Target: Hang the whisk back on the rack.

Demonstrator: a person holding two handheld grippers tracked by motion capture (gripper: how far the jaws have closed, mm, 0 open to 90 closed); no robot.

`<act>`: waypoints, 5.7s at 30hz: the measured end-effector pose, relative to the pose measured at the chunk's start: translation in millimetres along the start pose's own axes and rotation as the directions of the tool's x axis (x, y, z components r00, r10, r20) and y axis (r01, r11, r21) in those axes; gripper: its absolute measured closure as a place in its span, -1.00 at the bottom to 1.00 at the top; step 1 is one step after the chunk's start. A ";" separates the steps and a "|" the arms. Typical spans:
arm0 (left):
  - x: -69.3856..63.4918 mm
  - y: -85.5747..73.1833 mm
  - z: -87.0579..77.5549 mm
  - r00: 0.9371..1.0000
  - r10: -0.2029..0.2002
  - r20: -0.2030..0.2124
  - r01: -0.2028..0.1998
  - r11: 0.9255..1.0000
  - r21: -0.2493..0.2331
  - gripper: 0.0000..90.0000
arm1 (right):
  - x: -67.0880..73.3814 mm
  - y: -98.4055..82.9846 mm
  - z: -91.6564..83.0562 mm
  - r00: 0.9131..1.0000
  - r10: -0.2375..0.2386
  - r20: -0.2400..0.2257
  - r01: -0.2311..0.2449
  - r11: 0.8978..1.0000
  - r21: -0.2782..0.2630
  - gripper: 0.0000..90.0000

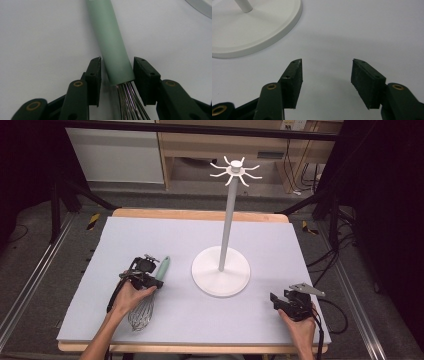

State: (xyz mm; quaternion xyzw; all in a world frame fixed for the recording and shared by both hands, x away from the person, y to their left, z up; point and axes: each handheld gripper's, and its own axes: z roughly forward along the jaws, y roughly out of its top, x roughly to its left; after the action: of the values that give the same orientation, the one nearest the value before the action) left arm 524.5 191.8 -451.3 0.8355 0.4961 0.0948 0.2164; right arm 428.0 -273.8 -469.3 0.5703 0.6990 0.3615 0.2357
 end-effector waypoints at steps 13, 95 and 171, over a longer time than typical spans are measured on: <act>1.2 4.5 0.7 1.000 -0.030 -0.002 0.030 0.999 0.042 0.44 | 1.3 -0.2 0.6 1.000 0.007 -0.008 -0.007 1.000 0.007 -0.02; -11.8 -15.5 -114.3 0.997 0.018 0.074 0.024 0.848 -0.530 0.53 | 1.5 -0.9 0.5 1.000 -0.012 0.005 0.012 1.000 -0.027 -0.17; -77.6 60.0 -186.8 0.967 0.243 0.077 -0.095 0.623 -0.776 0.53 | 0.6 -2.0 4.3 0.999 -0.025 0.039 0.027 0.998 -0.055 -0.34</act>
State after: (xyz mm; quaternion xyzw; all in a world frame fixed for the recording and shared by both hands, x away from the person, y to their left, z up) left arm 464.0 149.4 -253.6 0.7126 0.3070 0.2423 0.5824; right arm 429.7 -272.4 -473.5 0.5611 0.6915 0.3665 0.2696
